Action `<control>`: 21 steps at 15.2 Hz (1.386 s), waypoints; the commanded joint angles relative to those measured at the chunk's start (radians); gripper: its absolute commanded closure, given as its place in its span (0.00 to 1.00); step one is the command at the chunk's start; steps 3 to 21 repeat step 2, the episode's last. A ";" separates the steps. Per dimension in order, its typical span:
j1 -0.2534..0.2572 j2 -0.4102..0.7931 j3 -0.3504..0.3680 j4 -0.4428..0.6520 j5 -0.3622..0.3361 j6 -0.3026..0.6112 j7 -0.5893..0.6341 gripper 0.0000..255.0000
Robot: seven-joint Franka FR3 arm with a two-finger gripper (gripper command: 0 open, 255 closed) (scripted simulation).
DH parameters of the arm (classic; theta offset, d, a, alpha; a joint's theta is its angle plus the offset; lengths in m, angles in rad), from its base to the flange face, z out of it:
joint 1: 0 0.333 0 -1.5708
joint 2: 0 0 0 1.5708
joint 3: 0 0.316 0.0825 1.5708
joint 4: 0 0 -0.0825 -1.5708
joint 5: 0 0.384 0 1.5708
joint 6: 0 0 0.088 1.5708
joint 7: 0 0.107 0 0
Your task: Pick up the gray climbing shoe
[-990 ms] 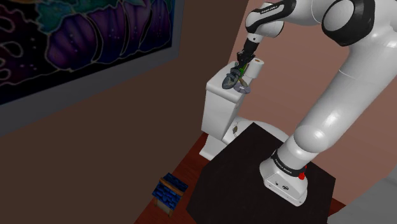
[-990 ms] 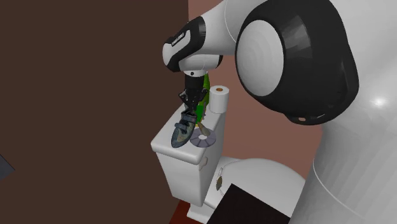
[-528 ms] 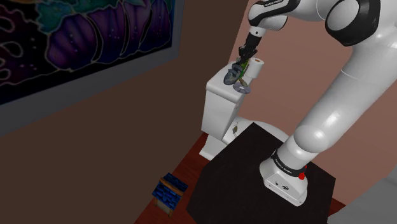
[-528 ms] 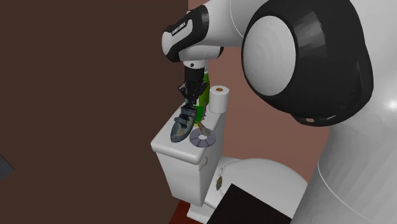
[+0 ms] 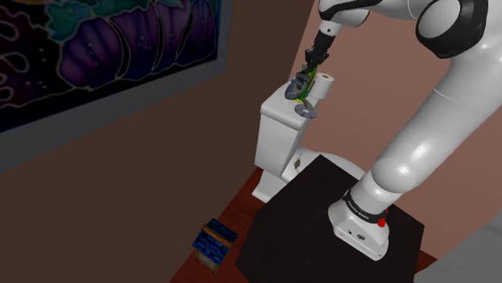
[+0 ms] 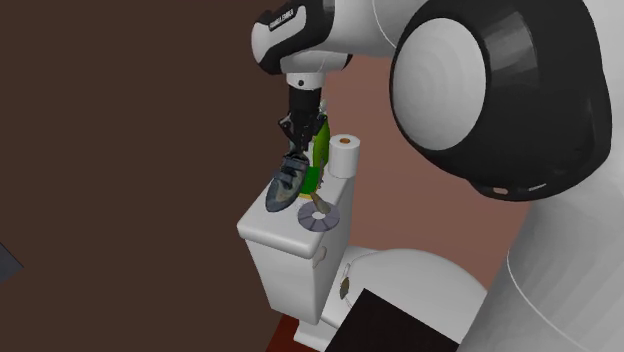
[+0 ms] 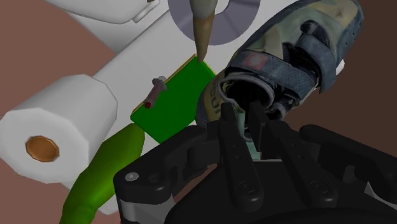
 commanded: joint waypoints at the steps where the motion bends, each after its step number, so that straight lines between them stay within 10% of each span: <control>1: -0.001 -0.003 -0.001 0.014 -0.001 -0.016 0.000 1.00; 21: -0.001 -0.002 -0.001 0.014 -0.001 -0.016 0.000 1.00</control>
